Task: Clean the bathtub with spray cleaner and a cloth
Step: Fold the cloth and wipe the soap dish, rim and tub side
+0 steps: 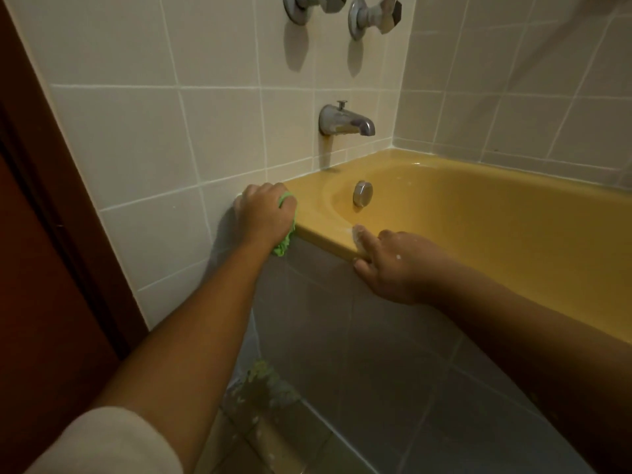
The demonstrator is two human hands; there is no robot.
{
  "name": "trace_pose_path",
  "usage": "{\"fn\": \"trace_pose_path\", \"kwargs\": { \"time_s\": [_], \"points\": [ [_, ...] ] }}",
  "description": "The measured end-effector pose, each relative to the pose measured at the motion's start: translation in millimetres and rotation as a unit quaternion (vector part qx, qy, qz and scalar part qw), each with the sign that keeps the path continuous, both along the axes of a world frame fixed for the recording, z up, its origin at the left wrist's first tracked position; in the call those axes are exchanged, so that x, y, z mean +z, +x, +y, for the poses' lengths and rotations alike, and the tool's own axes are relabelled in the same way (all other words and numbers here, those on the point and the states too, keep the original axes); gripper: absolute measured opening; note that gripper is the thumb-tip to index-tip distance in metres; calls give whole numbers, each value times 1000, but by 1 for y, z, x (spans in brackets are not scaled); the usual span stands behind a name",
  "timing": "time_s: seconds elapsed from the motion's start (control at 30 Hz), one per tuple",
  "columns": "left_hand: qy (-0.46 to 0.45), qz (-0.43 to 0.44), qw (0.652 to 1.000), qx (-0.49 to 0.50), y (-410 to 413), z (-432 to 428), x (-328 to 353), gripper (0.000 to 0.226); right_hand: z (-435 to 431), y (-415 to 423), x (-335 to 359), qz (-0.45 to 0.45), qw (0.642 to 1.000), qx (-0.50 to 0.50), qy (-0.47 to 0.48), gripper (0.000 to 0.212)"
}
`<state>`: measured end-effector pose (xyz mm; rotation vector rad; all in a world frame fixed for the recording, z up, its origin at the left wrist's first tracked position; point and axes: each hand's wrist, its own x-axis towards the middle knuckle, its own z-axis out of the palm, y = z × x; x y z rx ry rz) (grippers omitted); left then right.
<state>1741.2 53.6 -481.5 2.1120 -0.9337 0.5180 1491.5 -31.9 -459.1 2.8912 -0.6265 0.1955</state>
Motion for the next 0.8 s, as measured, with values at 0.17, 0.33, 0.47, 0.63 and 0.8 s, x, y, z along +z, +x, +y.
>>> {"fn": "trace_pose_path", "kwargs": {
  "time_s": [0.17,0.33,0.47,0.63,0.8],
  "points": [
    [-27,-83,987,-133,-80,3,-20,28,6,-12,-2,-19,1000,-7,-8,67],
    [-65,-2,996,-65,-73,-1,-8,44,7,-69,-3,-18,1000,-20,2,65],
    [-101,29,994,-37,-162,-8,-15,29,9,-112,-4,-32,999,-40,-6,66],
    [-76,-149,968,-184,-233,-4,-28,26,11,-161,-6,-43,998,-44,-10,63],
    [-106,-84,985,-105,-233,-3,-24,21,18,-240,0,-30,996,-83,2,64]
  ]
}}
